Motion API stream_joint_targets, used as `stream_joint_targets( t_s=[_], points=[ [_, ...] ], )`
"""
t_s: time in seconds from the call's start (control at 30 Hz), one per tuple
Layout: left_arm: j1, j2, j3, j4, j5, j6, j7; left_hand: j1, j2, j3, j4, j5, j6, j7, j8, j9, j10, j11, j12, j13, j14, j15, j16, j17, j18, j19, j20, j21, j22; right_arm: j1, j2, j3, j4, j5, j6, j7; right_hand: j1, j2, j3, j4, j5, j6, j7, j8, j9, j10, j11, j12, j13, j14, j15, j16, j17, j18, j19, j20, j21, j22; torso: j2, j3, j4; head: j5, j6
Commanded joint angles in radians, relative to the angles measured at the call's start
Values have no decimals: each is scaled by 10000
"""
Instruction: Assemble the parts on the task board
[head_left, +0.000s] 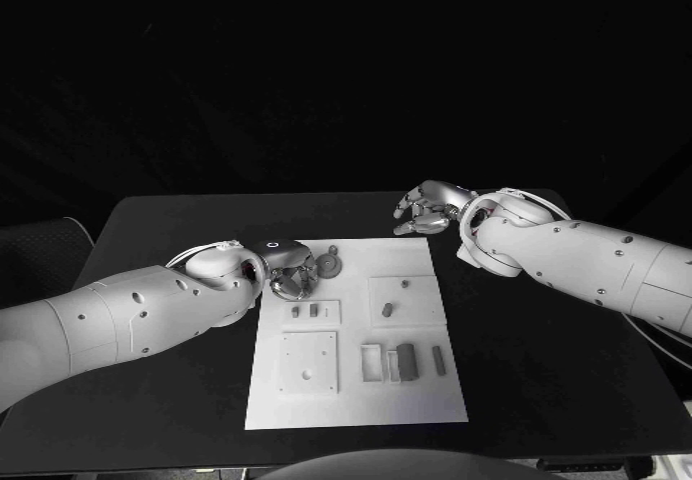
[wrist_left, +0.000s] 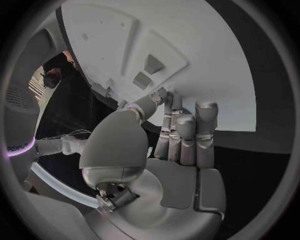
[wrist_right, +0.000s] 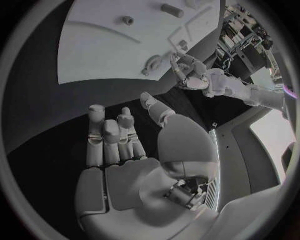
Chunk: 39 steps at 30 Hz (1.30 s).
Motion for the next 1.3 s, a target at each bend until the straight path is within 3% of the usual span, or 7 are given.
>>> stream_joint_targets(
  t_s=[0.03, 0.2, 0.33, 0.7, 1.1, 1.3],
  points=[
    [-62, -46, -51, -27, -141, -43, -29, 84, 62, 36, -57, 29, 89, -2, 47, 23, 138, 56, 37, 31, -58, -48, -28, -10, 1456, -43, -27, -57, 163, -7, -3, 3, 5, 7, 111, 50, -95, -7, -6, 72, 38, 3, 60, -5, -16, -100, 0, 66, -8, 51, -45, -37, 16, 411, 0, -65, -36, 96, -3, -5, 8, 2, -3],
    [-62, -75, -51, -34, -111, -135, -21, 97, 46, 40, -69, 30, 107, -9, 55, 28, 161, 45, 40, 43, -51, -61, -27, -14, 1454, -38, -35, -59, 161, -10, -3, 3, 3, 7, 110, 50, -95, -7, -6, 72, 39, 2, 61, -5, -17, -101, 1, 67, -10, 51, -45, -38, 16, 411, 0, -65, -36, 95, 0, -4, 7, 5, -8],
    [-62, -77, -51, -42, -44, -236, -45, -5, -109, -72, -89, 25, -55, 46, -43, -8, 20, 93, -65, 26, -55, -18, -31, -22, 1442, -34, -43, -65, 161, -10, -7, 3, 3, 7, 106, 50, -96, -6, -6, 73, 39, 1, 61, -5, -17, -101, 1, 68, -11, 51, -45, -38, 16, 411, 0, -65, -36, 95, -2, -4, 11, 5, -7],
    [-62, -47, -53, -42, -8, -195, -23, -2, -149, -102, -114, 23, -118, 76, -82, -25, -1, 109, -92, 35, -67, -2, -34, -28, 1448, -34, -37, -71, 160, -10, -7, 3, 8, 7, 106, 48, -99, -7, -7, 75, 38, 0, 61, -5, -18, -103, 1, 71, -15, 51, -45, -38, 16, 411, 0, -65, -37, 95, 0, 7, 1, 10, -17],
    [-61, -48, -54, -60, 9, 73, -211, -311, -572, -444, -56, 28, -620, 101, -352, -149, -78, 125, -175, 105, -209, 10, -69, -52, 1475, -98, -34, -126, 160, -10, -9, 3, 13, 7, 98, 45, -100, -8, -6, 76, 39, -1, 61, -4, -19, -104, 1, 73, -19, 50, -44, -39, 16, 411, 0, -65, -38, 95, -2, 9, -6, 13, -28],
    [-61, -50, -54, -88, 9, -5, -199, -409, -677, -628, -69, 29, -826, 54, -444, -194, -171, 164, -229, 135, -317, 49, -88, -63, 1488, -171, 3, -169, 161, -10, -11, 3, 9, 7, 106, 41, -100, -7, -6, 76, 39, -2, 61, -4, -20, -104, 1, 74, -21, 50, -44, -40, 16, 411, 0, -65, -38, 95, -1, 0, 7, 6, -13]
  ],
)
